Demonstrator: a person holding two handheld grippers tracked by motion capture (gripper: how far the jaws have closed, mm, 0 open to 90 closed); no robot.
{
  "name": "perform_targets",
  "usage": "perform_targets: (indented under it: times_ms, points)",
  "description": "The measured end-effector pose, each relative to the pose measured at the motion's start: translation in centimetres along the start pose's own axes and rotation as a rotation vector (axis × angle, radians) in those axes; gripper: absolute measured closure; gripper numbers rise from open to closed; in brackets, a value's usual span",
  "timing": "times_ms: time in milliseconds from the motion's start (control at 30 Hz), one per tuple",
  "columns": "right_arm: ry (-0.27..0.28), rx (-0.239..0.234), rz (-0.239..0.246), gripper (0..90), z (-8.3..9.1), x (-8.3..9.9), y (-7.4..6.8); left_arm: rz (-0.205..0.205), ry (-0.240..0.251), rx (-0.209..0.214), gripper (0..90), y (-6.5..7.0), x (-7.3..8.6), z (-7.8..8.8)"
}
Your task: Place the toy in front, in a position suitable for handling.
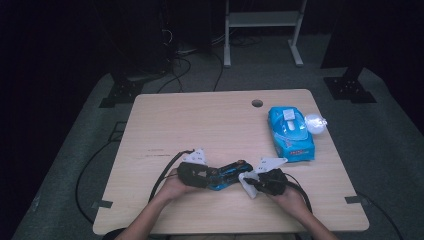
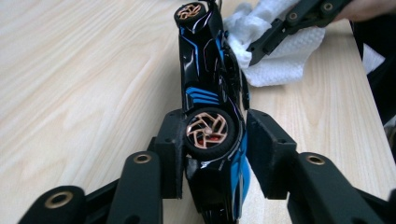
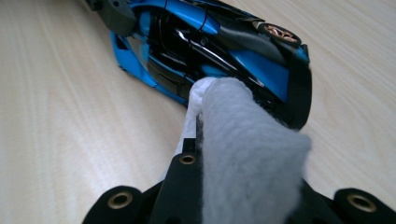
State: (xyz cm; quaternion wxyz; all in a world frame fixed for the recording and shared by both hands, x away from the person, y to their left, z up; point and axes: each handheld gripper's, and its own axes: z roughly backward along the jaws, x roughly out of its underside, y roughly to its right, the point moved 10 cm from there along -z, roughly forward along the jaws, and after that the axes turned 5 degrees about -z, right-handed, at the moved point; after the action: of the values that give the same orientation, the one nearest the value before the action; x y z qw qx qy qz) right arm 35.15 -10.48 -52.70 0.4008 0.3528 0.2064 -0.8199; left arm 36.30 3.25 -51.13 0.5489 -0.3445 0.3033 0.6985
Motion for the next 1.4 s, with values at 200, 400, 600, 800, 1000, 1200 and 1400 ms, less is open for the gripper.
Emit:
perform_targets:
  times_ms: [200, 400, 600, 800, 1000, 1200, 1400]
  points:
    - [0.058, -0.05, -0.032, 84.4, 1.6, -0.5, -0.9, -0.092, -0.018, -0.035, 65.2, 0.5, -0.3, -0.3]
    - [0.168, -0.028, -0.064, 84.5, 3.8, -3.5, -0.3, -0.154, 0.0, -0.097, 65.6, -0.2, -0.9, -0.9]
    - [0.186, -0.024, -0.064, 84.5, 1.8, -6.7, -0.2, -0.193, 0.019, -0.107, 65.5, -0.8, -2.0, -2.1]
    - [0.138, -0.029, -0.02, 84.3, -1.8, -7.6, -1.3, -0.173, 0.019, -0.107, 65.4, -1.6, -1.5, -1.9]
    - [0.136, 0.005, -0.019, 84.4, -1.8, -7.4, -0.7, -0.145, 0.032, -0.106, 64.9, -1.8, -1.4, -1.8]
    - [0.143, -0.03, 0.001, 84.1, -2.3, -7.8, -1.9, -0.136, 0.035, -0.113, 64.8, -1.8, -1.3, -1.8]
    - [0.136, 0.066, -0.023, 84.2, -0.9, -6.7, 1.5, -0.143, 0.031, -0.111, 64.7, -1.9, -1.3, -1.8]
